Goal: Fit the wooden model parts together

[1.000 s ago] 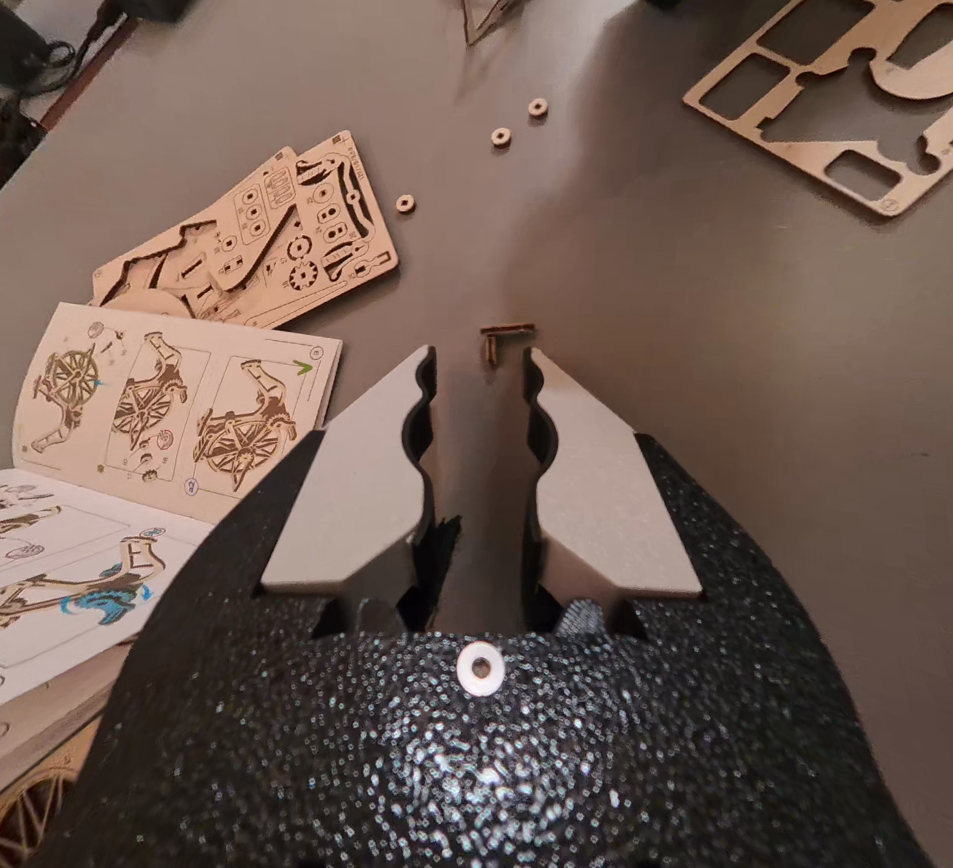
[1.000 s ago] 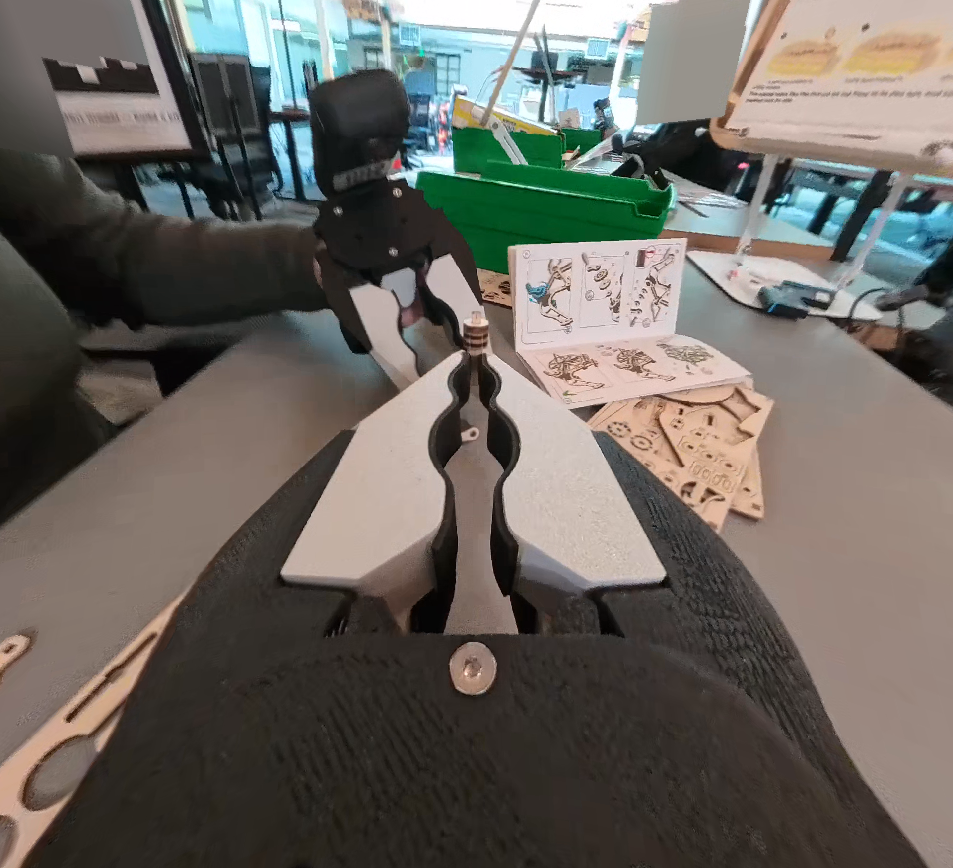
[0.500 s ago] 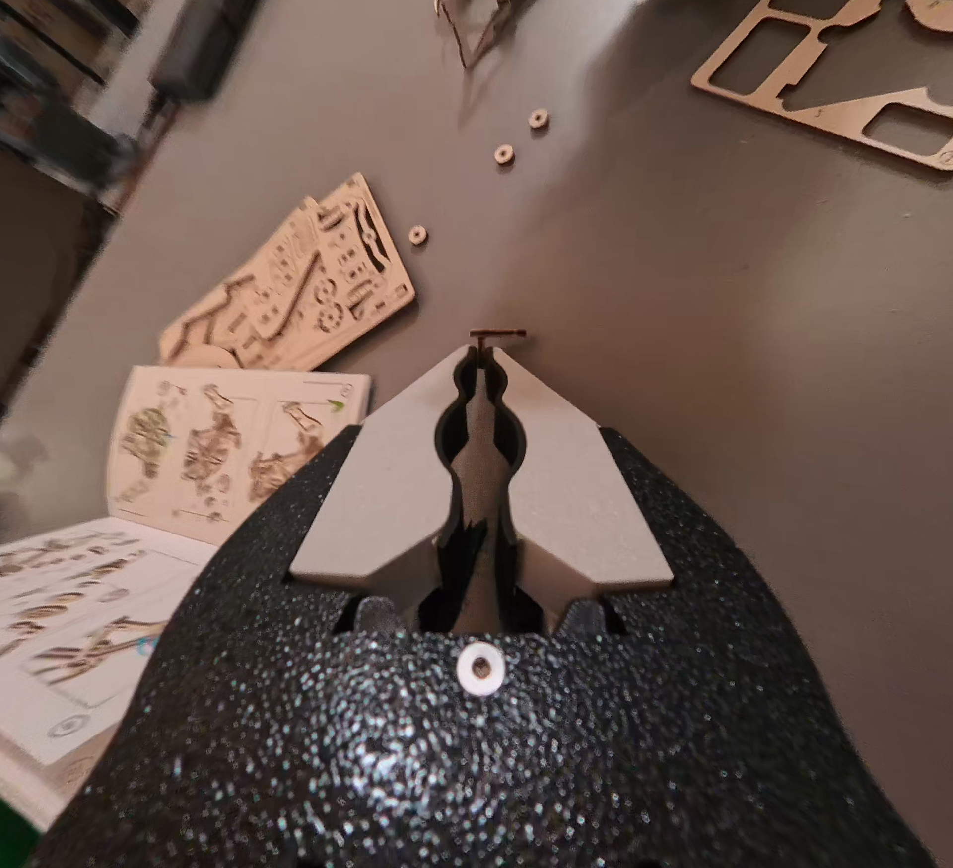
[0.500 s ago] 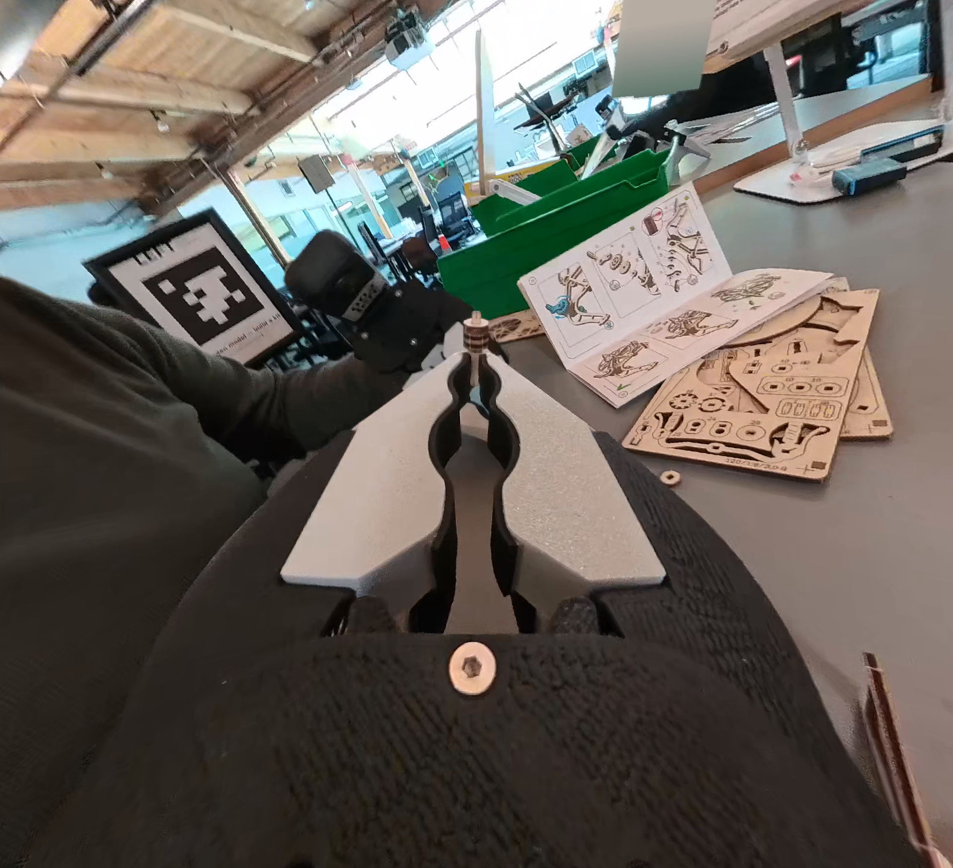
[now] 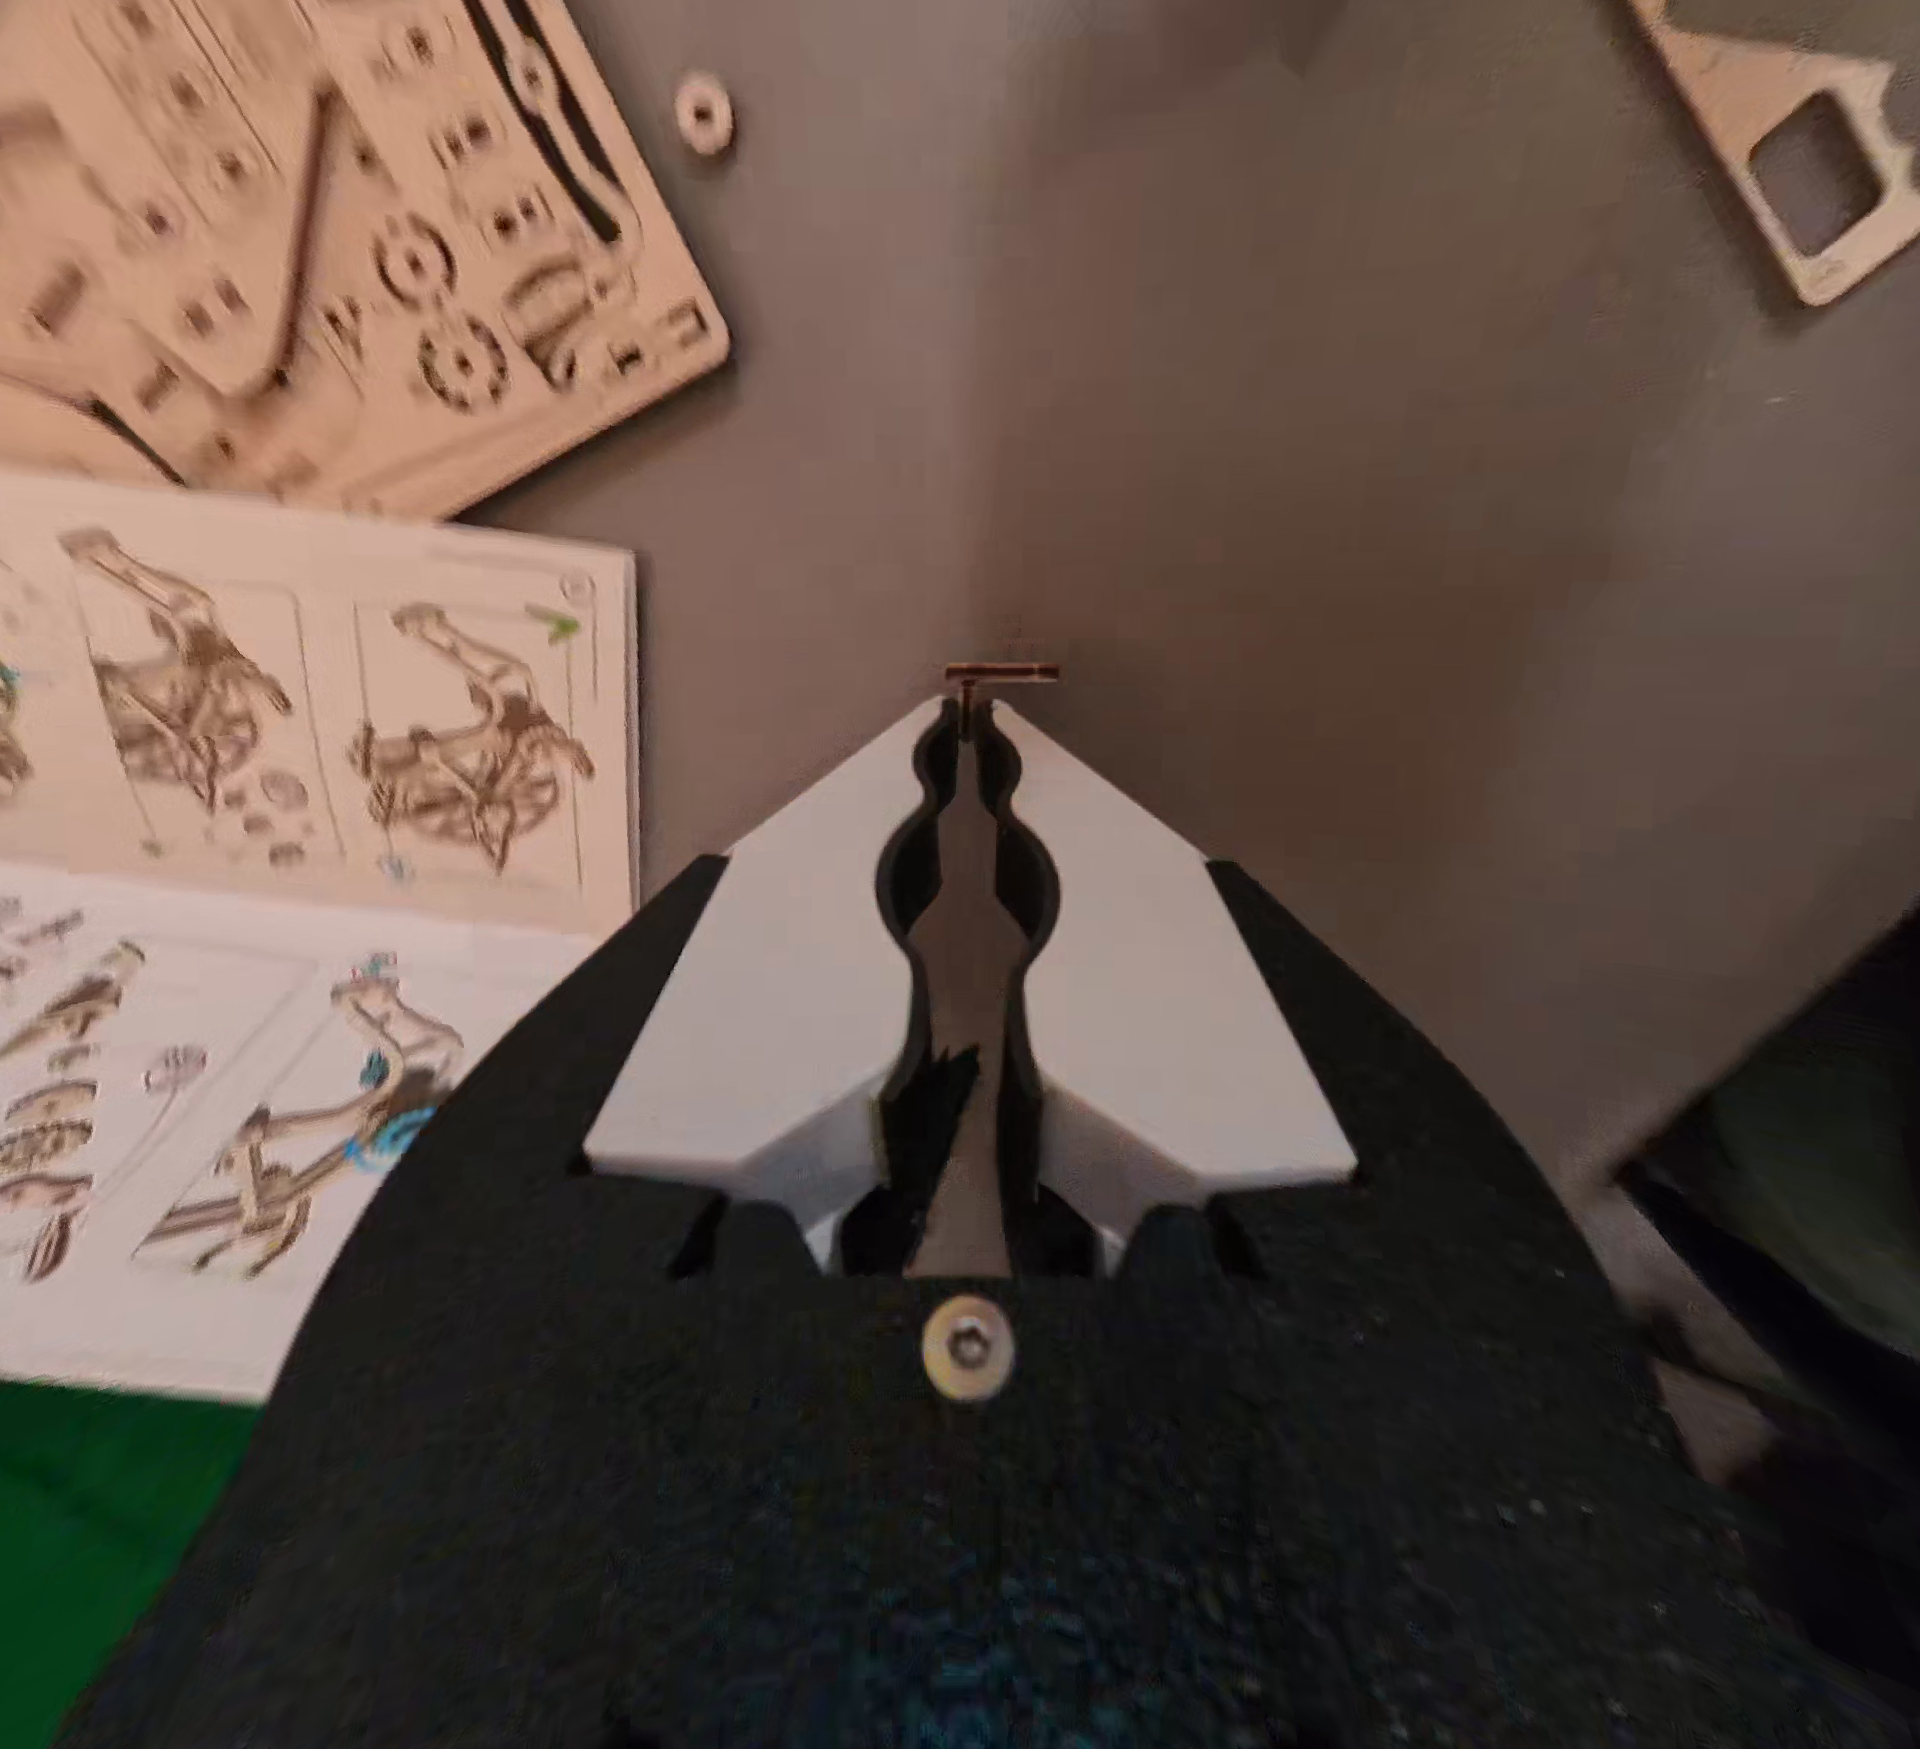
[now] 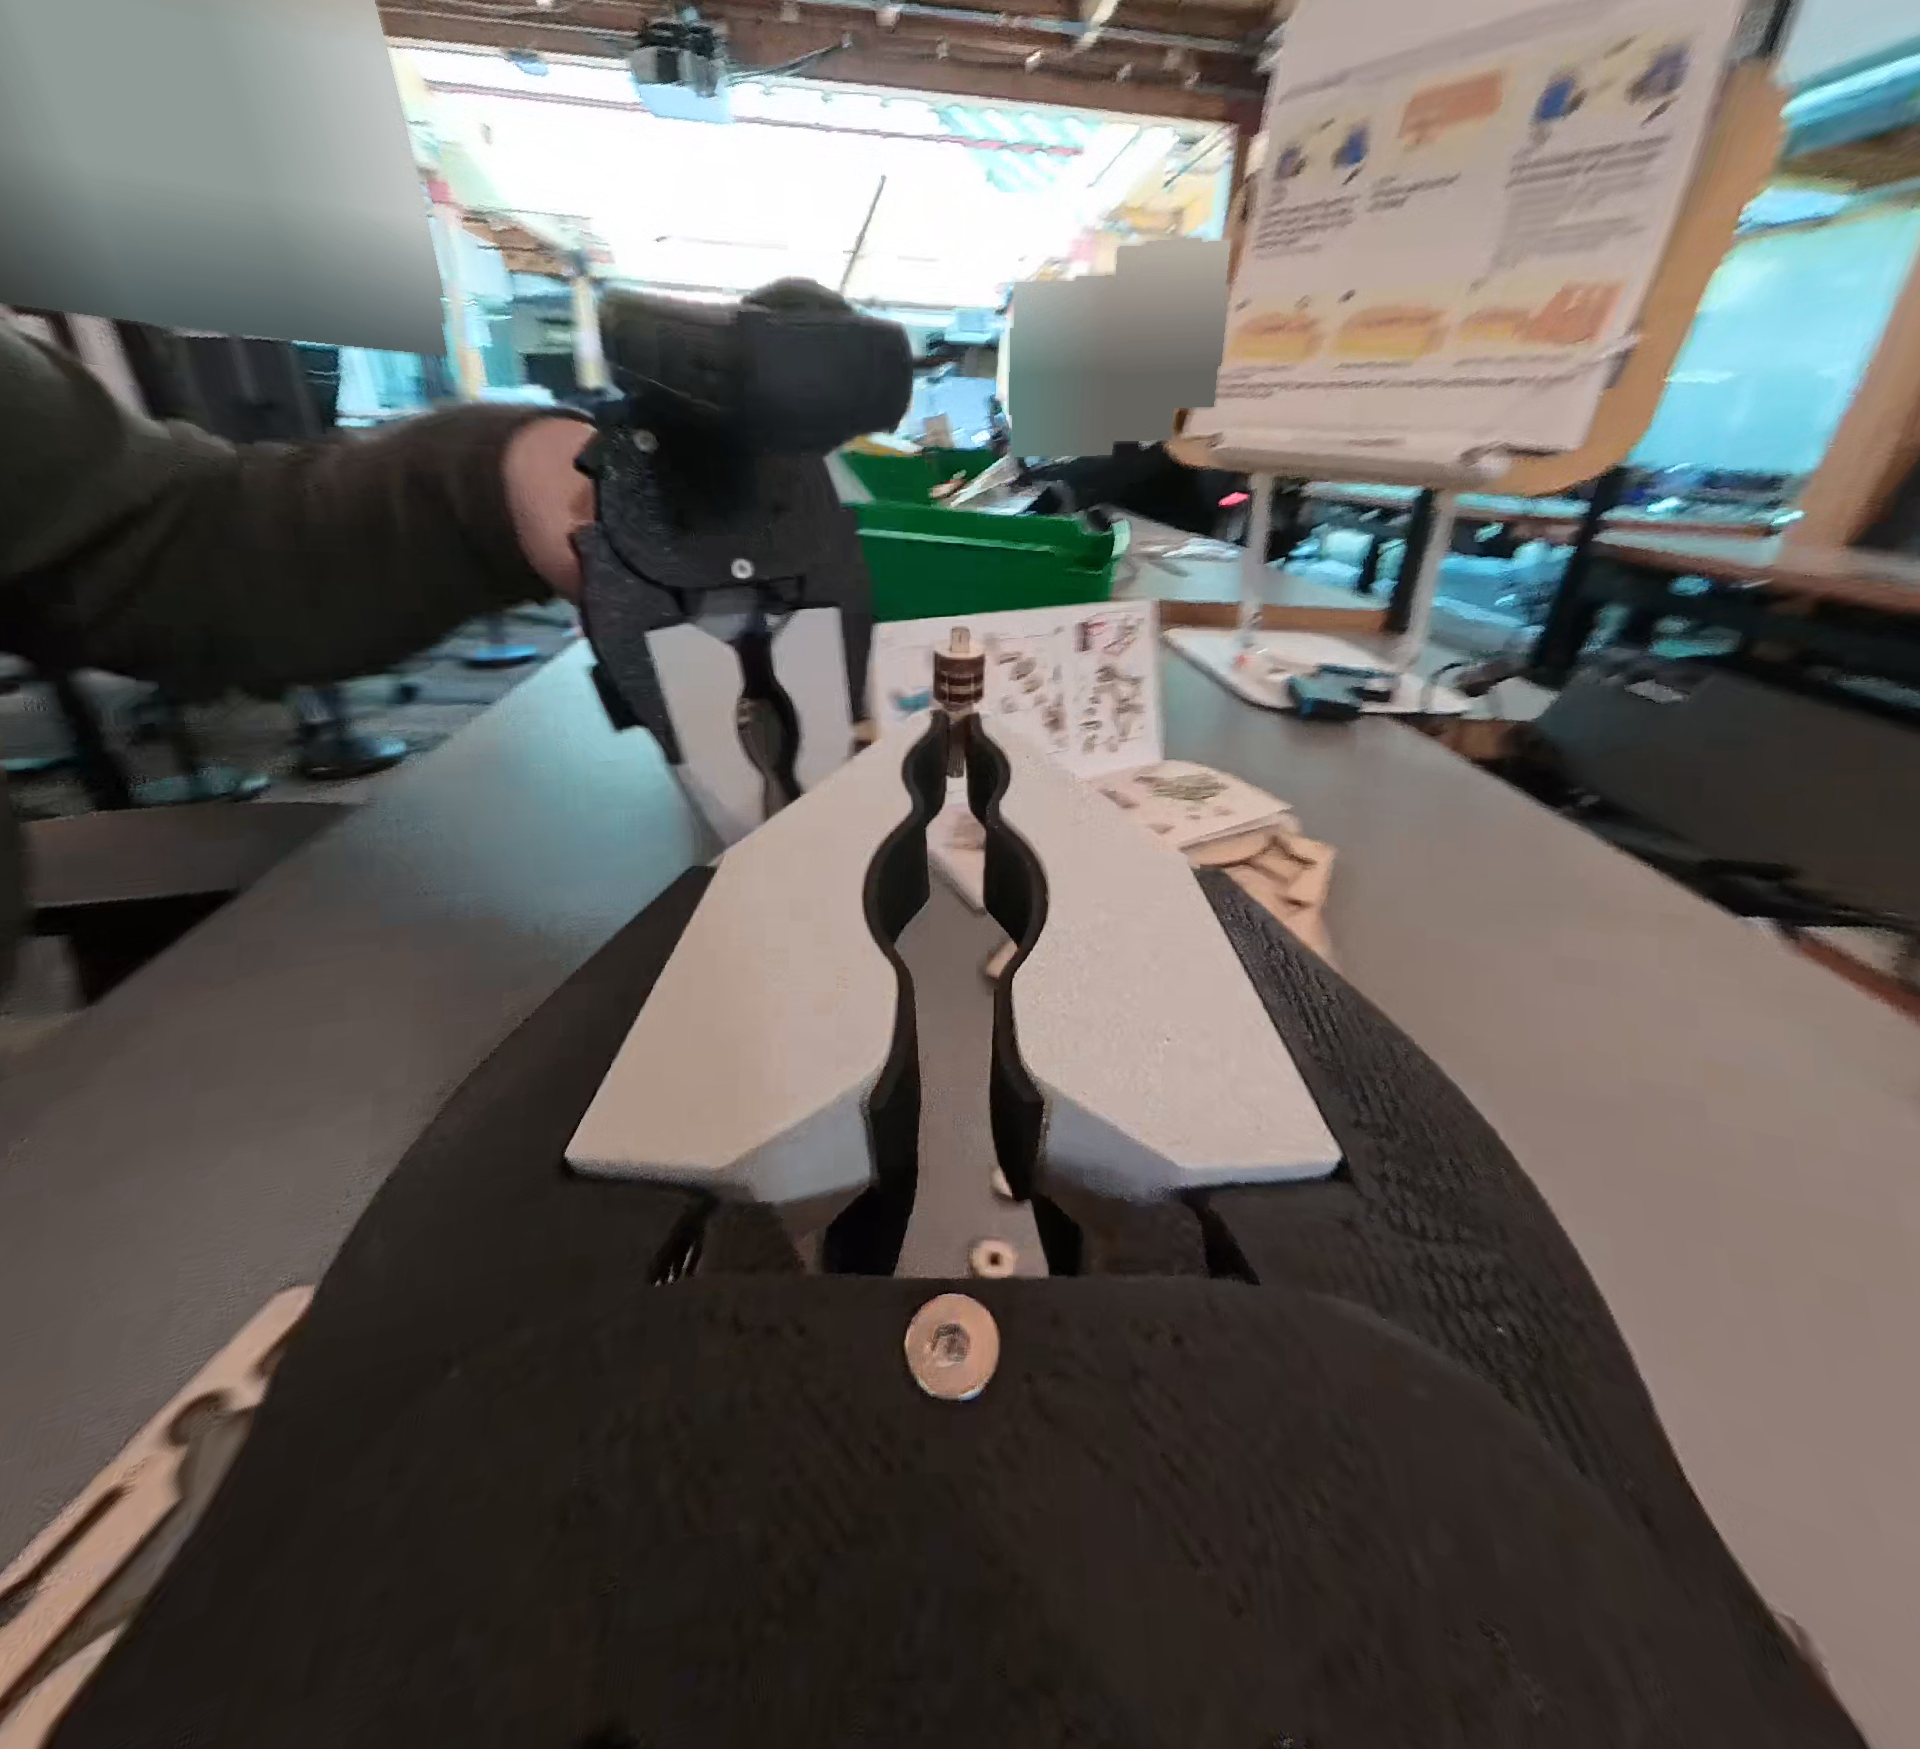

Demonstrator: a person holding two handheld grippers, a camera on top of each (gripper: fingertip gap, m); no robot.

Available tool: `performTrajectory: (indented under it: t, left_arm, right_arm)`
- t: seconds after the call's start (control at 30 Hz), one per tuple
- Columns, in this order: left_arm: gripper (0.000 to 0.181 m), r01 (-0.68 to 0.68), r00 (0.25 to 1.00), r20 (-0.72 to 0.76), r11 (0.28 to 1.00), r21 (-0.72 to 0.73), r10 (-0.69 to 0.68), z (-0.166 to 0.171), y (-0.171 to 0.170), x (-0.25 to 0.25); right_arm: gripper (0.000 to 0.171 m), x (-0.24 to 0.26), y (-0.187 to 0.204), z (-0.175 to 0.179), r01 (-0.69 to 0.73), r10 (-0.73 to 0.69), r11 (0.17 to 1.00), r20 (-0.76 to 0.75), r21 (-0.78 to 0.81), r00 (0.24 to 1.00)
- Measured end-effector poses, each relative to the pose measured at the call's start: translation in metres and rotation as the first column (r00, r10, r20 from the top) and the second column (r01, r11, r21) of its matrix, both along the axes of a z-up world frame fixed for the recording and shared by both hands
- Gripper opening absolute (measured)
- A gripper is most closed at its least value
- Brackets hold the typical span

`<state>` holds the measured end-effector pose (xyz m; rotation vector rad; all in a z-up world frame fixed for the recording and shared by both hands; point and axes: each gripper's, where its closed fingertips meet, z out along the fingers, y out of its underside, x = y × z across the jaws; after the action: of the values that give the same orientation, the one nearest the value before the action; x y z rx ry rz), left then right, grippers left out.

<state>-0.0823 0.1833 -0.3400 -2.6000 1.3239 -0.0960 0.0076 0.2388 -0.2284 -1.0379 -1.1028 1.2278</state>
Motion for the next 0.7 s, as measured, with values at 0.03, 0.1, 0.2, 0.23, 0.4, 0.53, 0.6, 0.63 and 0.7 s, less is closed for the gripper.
performTrajectory:
  t: [0.03, 0.1, 0.2, 0.23, 0.4, 0.53, 0.6, 0.63, 0.7]
  left_arm:
    - [0.001, -0.002, 0.998, -0.058, 0.997, -0.079, -0.003, 0.001, -0.006, -0.005]
    - [0.001, 0.009, 0.982, -0.184, 0.978, -0.209, -0.048, -0.002, -0.016, -0.018]
    - [0.001, -0.036, 0.961, -0.267, 0.928, -0.37, -0.068, -0.011, -0.025, -0.028]
    - [0.001, -0.054, 0.961, -0.269, 0.915, -0.401, -0.061, -0.011, -0.025, -0.027]
    - [0.044, -0.081, 0.969, -0.244, 0.891, -0.447, -0.034, -0.003, -0.025, -0.019]
    - [0.053, -0.012, 0.989, -0.142, 0.931, -0.365, -0.043, 0.012, -0.017, -0.011]
    - [0.05, 0.022, 0.992, -0.114, 0.957, -0.288, -0.057, 0.017, -0.013, -0.014]
    - [0.049, 0.065, 0.989, -0.112, 0.965, -0.253, -0.096, 0.017, -0.013, -0.017]
    - [0.046, 0.22, 0.962, -0.133, 0.964, -0.146, -0.24, 0.014, -0.013, -0.023]
  right_arm:
    - [0.001, 0.003, 0.007, 0.002, 0.053, -0.052, 0.998, -0.016, 0.02, 0.999]
    - [0.001, 0.009, 0.017, 0.005, 0.133, -0.131, 0.99, -0.037, 0.053, 0.991]
    - [0.001, 0.012, 0.02, 0.008, 0.169, -0.166, 0.984, -0.055, 0.059, 0.985]
    - [0.001, 0.012, 0.019, 0.007, 0.168, -0.165, 0.984, -0.05, 0.066, 0.985]
    - [0.001, 0.01, 0.017, 0.005, 0.167, -0.163, 0.982, -0.042, 0.093, 0.986]
    - [0.001, 0.01, 0.018, 0.004, 0.163, -0.161, 0.983, -0.036, 0.08, 0.986]
    - [0.001, 0.01, 0.019, 0.003, 0.163, -0.161, 0.983, -0.033, 0.08, 0.986]
    - [0.001, 0.009, 0.019, 0.003, 0.163, -0.161, 0.983, -0.03, 0.082, 0.987]
    - [0.001, 0.009, 0.018, 0.002, 0.16, -0.158, 0.983, -0.029, 0.085, 0.987]
